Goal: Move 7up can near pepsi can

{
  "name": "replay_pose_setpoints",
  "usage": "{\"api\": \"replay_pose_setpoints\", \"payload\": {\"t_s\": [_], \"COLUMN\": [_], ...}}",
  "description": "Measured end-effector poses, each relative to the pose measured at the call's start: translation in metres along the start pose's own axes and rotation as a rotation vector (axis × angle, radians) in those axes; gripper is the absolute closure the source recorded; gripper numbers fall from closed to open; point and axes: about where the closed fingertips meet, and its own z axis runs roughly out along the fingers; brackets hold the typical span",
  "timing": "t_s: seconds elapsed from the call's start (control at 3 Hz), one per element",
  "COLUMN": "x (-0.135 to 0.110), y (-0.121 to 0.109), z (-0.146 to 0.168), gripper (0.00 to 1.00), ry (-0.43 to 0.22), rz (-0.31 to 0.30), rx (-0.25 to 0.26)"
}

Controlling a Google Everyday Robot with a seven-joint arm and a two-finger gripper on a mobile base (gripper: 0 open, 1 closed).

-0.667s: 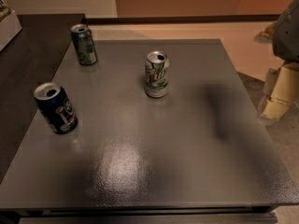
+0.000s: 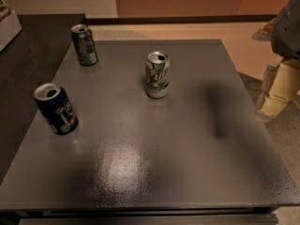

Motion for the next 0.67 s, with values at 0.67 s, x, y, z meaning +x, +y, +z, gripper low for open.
{"api": "replay_pose_setpoints", "payload": {"t_s": [0.67], "x": [-0.031], "y": [-0.028], "z": [0.029], "gripper": [0.0], "ry": [-0.121], "rz": [0.01], "rx": [0.005]}}
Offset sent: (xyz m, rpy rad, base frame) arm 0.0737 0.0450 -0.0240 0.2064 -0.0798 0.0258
